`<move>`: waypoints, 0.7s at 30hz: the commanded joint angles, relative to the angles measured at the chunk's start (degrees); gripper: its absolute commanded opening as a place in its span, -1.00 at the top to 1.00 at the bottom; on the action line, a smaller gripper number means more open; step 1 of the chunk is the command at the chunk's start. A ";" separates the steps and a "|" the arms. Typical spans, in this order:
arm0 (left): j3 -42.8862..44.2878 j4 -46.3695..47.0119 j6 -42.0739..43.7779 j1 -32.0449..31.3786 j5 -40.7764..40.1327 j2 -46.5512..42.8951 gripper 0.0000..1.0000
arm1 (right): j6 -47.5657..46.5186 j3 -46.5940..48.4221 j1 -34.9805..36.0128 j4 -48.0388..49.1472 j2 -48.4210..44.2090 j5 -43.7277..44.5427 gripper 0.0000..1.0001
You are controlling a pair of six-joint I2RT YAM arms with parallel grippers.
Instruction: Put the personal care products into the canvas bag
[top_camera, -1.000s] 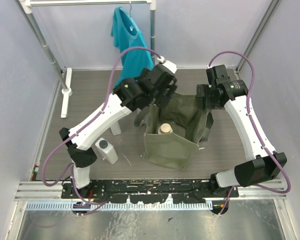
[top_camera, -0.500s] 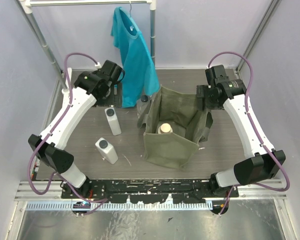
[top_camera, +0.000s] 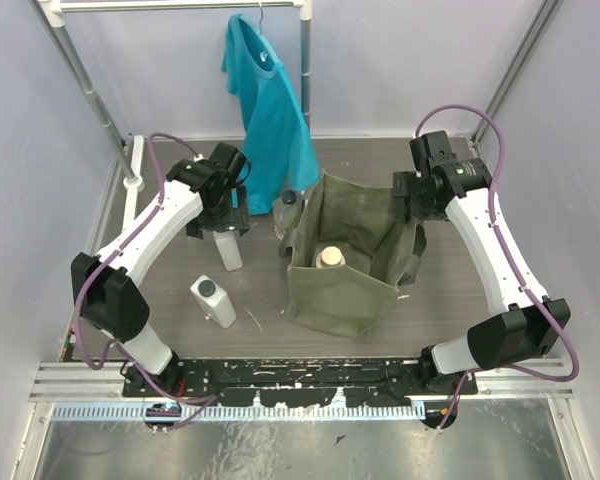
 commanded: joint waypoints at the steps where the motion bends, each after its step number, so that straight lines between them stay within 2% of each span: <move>1: -2.42 7.52 -1.35 0.93 2.50 1.63 -0.96 | -0.77 -0.52 -0.07 0.49 -0.72 1.20 -1.00; 3: -2.69 8.71 -1.43 1.03 2.86 2.81 -0.99 | -0.77 -0.52 -0.06 0.48 -0.74 1.38 -1.00; 13: -6.11 8.61 -4.07 1.07 0.19 4.61 -0.44 | -1.22 -0.77 -0.12 0.04 -0.54 1.77 -1.00; 21: -8.65 11.23 -3.37 1.11 1.12 2.19 0.43 | -2.03 -0.35 -0.12 0.54 1.07 1.98 -1.00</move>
